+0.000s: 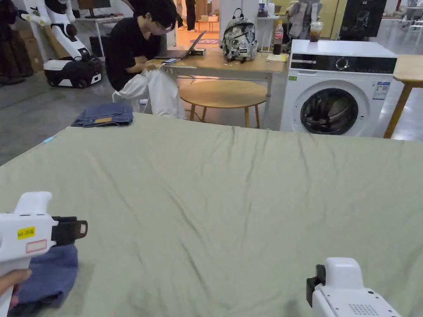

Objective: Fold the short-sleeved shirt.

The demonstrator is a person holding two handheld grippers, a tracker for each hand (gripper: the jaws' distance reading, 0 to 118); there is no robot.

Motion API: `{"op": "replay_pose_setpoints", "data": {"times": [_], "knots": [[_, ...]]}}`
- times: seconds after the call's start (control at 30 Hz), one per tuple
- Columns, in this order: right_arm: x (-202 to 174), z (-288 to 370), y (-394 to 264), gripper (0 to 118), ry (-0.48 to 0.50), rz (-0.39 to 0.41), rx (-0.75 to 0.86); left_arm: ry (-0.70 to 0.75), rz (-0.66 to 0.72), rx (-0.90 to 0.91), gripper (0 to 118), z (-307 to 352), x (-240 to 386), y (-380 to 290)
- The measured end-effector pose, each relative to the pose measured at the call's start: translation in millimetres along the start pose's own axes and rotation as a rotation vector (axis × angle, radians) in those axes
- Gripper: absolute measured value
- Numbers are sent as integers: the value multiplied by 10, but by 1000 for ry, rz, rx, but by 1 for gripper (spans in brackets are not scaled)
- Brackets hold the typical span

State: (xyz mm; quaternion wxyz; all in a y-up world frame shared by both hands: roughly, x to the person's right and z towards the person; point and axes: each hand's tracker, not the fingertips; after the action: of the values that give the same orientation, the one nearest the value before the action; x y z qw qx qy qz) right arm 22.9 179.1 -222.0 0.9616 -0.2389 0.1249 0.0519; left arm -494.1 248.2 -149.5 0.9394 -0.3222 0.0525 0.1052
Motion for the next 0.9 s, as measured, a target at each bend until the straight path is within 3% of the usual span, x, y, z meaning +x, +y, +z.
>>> {"op": "replay_pose_setpoints", "data": {"times": [0.13,0.3,0.43,0.63,0.9], "knots": [[89,26,50,0,-18,-18,18,4,-156,74,9,-196,864,-206],[213,59,86,0,-46,-40,35,3,-213,204,0,-300,1815,-495],[331,106,100,0,-72,-65,67,58,-210,319,0,-321,2309,-674],[477,202,166,0,-106,-92,140,63,-120,416,0,-248,2563,-728],[570,289,239,0,-135,-118,206,49,-72,414,0,-287,2503,-697]]}}
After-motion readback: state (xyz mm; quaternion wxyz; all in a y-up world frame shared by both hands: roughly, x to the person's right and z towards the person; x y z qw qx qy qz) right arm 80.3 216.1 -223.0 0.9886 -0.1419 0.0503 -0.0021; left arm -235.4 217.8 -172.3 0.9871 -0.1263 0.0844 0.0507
